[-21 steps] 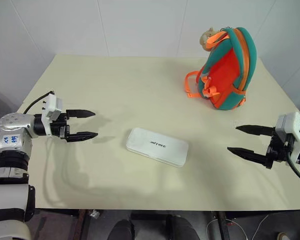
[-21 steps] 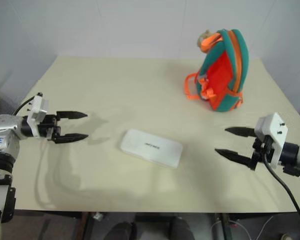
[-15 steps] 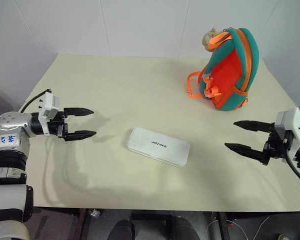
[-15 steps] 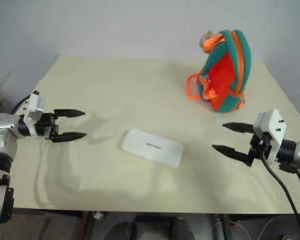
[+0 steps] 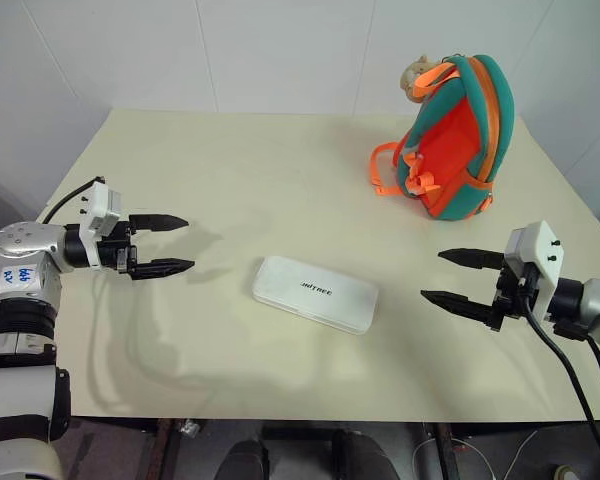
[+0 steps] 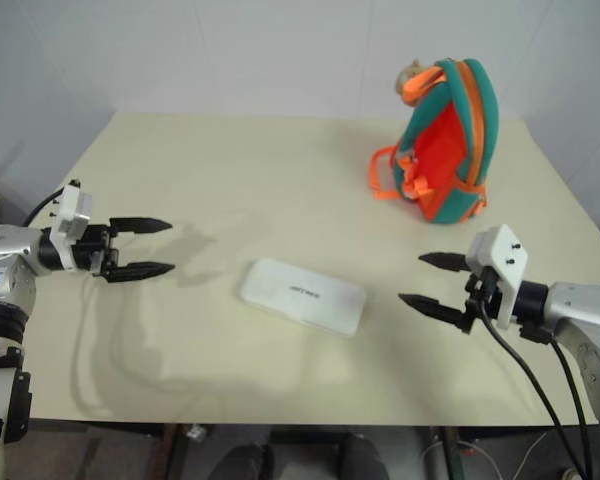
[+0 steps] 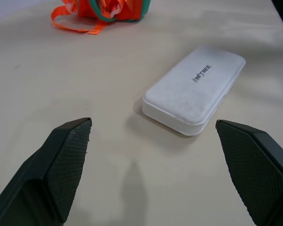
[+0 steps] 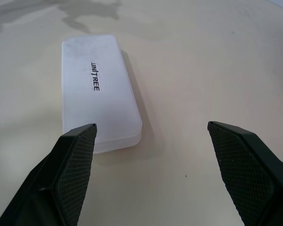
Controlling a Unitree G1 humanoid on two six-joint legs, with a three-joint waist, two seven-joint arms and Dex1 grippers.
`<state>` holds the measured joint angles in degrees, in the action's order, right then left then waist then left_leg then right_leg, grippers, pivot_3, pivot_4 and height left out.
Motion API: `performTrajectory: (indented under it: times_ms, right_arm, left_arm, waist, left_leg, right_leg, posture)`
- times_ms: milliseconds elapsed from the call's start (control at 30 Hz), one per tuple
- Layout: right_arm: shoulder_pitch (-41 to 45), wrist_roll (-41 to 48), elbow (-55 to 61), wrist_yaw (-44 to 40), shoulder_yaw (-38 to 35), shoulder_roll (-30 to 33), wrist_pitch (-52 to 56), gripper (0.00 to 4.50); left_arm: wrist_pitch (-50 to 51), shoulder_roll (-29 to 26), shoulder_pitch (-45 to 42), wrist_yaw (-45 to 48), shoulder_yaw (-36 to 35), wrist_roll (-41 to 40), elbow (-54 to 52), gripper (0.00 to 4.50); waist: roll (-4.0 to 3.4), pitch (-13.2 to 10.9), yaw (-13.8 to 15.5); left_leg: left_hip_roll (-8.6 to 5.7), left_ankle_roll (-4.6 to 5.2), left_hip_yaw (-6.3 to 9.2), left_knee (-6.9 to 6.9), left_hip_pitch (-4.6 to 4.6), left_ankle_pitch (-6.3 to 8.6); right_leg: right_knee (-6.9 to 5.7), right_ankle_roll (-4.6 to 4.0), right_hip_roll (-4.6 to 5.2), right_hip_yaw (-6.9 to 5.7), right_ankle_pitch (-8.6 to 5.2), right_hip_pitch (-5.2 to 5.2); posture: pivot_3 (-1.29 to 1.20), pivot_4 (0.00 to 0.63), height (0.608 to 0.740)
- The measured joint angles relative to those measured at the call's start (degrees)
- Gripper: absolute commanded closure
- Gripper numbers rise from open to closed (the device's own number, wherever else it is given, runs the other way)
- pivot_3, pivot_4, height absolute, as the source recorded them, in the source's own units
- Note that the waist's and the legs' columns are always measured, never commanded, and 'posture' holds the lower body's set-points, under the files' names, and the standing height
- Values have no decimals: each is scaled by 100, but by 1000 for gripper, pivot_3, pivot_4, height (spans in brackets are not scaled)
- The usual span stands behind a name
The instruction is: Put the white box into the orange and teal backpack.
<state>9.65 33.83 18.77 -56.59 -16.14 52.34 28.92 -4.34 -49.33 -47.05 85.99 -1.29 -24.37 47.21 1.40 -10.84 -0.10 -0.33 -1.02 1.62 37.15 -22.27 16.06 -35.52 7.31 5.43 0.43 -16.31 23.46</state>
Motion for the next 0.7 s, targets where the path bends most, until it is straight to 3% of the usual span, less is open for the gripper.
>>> performTrajectory:
  times_ms: [67,200,500,567,700]
  right_arm:
    - [7,-15,27,44,44,0,23,202]
    - [-139,-66,152,233,106,-14,256,1198]
    - [-309,-233,209,585,104,-109,287,4340]
    - [-379,-260,224,643,104,-109,354,4381]
    - [-463,-499,225,804,116,-106,376,4380]
  left_arm:
    - [-11,11,-38,0,0,94,72,0]
    - [21,134,-328,2,36,347,313,882]
    - [248,679,-451,4,71,533,323,3754]
    - [243,777,-542,4,103,600,355,4430]
    - [203,857,-671,4,197,789,579,4500]
  waist:
    - [0,0,5]
    - [1,0,41]
    - [1,0,1]
    - [1,0,10]
    - [1,0,5]
  left_leg:
    - [0,0,1,0,0,0]
    - [-3,0,3,4,-3,0]
    - [-1,1,2,2,-5,1]
    - [-2,1,2,4,-5,0]
    - [-5,1,1,7,-5,0]
  right_leg:
    - [-1,0,0,0,0,0]
    - [-1,0,1,-3,0,-2]
    - [-2,5,-3,-1,3,1]
    - [-2,5,-3,-2,3,0]
    - [-2,6,-1,0,3,-1]
  posture:
    - [0,150,740]
    - [0,150,740]
    - [0,150,740]
    - [0,150,740]
    - [0,150,740]
